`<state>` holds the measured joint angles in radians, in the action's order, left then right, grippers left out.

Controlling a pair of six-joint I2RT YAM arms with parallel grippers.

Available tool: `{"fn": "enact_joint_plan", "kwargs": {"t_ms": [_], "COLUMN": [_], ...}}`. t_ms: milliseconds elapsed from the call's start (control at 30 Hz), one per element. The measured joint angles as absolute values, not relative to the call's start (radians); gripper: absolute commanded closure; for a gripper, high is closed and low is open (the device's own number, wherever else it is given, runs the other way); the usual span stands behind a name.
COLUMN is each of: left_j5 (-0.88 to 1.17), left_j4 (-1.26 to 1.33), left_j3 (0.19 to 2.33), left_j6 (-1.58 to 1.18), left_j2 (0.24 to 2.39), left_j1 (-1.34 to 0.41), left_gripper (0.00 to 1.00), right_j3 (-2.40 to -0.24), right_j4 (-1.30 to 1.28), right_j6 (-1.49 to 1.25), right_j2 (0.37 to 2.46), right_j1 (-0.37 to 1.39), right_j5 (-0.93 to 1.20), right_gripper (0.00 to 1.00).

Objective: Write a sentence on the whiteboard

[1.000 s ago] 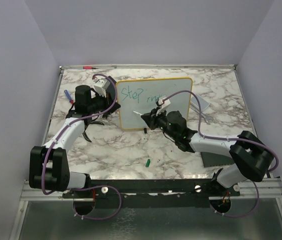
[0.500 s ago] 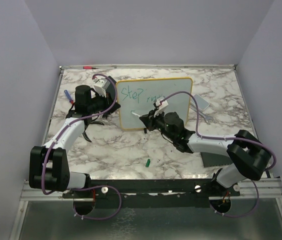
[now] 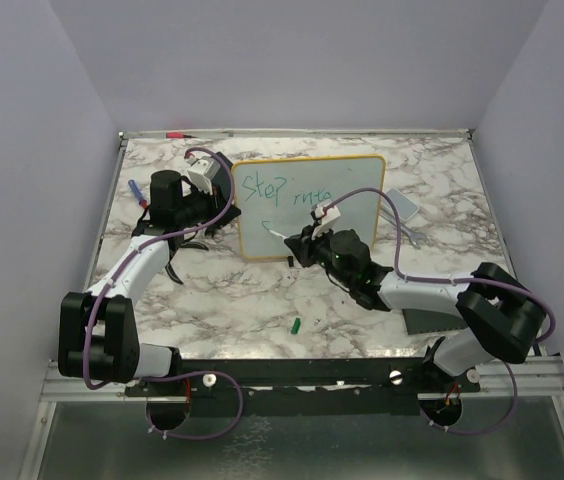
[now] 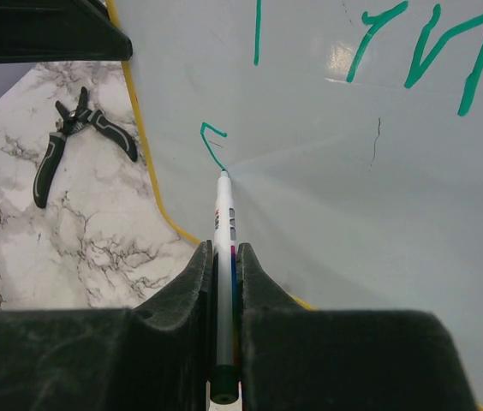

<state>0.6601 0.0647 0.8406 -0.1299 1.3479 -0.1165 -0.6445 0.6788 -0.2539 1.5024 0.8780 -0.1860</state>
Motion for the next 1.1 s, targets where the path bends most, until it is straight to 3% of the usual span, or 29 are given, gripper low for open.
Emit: {"fn": "enact_joint_plan", "kwargs": {"t_ms": [433, 1100], "left_j5": [0.660, 0.660], "left_j4": [0.064, 0.064], "left_j3": [0.841, 0.841], "left_j6": [-0.130, -0.130], "left_j2": [1.346, 1.344], "left_j1": [-0.117, -0.118], "left_gripper": [1.00, 1.00], "right_j3": [-0.683, -0.654], "right_j4": [0.679, 0.679], "right_j6": [-0.239, -0.216], "right_j2": [1.554, 1.427], "right_j1": [0.918, 0.923], "right_j5": [-0.188, -0.318], "right_gripper": [1.00, 0.99]}}
